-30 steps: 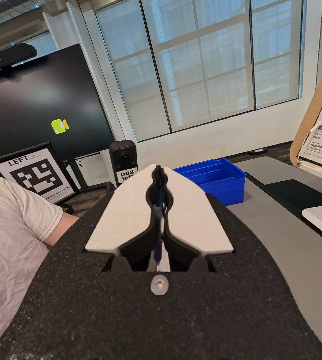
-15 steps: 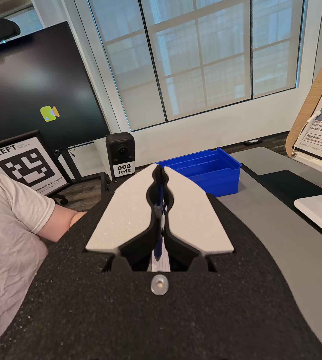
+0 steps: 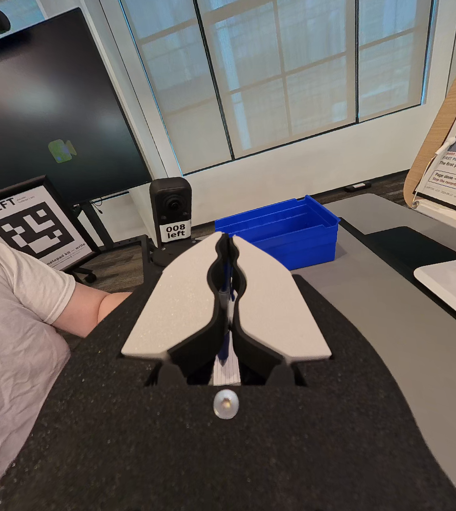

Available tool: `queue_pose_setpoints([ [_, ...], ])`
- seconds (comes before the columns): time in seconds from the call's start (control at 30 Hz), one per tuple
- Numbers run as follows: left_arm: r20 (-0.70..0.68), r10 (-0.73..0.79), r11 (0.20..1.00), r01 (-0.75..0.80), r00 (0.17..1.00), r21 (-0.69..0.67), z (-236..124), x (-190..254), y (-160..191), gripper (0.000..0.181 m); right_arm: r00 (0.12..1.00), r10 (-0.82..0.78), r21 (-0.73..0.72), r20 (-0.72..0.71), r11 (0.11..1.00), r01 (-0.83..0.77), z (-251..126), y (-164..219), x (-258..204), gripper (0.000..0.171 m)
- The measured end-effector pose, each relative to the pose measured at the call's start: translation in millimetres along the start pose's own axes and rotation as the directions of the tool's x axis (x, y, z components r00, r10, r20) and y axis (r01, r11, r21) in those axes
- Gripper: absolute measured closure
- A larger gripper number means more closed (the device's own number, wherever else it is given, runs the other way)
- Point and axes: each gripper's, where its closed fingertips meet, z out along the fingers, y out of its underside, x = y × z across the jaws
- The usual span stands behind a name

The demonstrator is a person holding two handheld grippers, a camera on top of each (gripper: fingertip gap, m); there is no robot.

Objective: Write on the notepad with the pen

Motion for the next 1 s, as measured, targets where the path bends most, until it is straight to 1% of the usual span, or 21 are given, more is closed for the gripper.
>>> queue_pose_setpoints([
  [0.13,0.008,0.003,1.000,-0.003,1.000,-0.011,1,-1,2,0.172,1.000,0.020,-0.016,0.003,1.000,-0.020,0,3,2,0.171],
  [0.53,0.002,-0.005,0.999,0.005,1.000,-0.033,4,1,6,0.172,1.000,0.009,-0.066,-0.019,0.998,-0.011,-1,8,2,0.171],
  [0.7,0.004,0.001,0.999,-0.001,1.000,-0.034,5,2,4,0.172,0.999,0.024,-0.051,-0.023,0.998,-0.025,-5,6,4,0.171],
  [0.83,-0.009,-0.020,0.999,0.020,1.000,-0.041,9,4,7,0.172,0.999,0.031,-0.065,-0.025,0.997,-0.033,-5,9,6,0.171],
  [1.0,-0.008,-0.010,0.999,0.010,1.000,-0.047,10,4,8,0.172,0.999,0.031,-0.064,-0.027,0.997,-0.033,-7,9,5,0.171],
])
